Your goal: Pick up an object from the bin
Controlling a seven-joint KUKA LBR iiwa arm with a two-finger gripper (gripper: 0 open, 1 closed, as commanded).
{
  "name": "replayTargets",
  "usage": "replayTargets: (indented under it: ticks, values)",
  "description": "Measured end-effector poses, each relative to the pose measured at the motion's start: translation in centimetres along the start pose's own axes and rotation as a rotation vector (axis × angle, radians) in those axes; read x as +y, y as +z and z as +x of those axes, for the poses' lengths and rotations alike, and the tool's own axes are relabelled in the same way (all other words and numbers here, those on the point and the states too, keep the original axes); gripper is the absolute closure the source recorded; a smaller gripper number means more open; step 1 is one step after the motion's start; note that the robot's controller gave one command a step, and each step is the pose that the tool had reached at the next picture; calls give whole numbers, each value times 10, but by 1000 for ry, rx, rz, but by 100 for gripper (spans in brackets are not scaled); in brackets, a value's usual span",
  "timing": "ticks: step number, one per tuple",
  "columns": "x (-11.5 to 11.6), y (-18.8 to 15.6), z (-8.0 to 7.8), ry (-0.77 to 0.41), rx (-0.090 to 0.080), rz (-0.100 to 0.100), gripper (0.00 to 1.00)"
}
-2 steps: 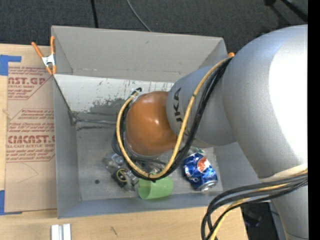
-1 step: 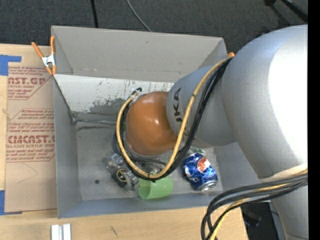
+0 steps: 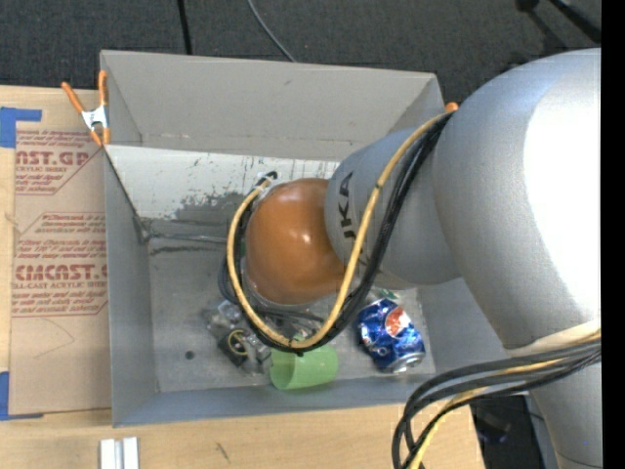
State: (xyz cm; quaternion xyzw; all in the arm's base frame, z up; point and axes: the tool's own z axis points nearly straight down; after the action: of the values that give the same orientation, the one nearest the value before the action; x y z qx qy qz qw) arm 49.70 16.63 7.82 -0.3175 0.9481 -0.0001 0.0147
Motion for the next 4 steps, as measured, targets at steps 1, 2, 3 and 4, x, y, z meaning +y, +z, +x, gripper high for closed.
replayTargets:
  ticks: [1, 2, 3, 4]
  values:
    - [0, 0, 0, 0, 0, 0, 100]
    - [10, 6, -37, -183, 35, -8, 100]
    - [10, 6, -37, -181, 33, -9, 100]
    - [10, 6, -37, -182, 33, -9, 100]
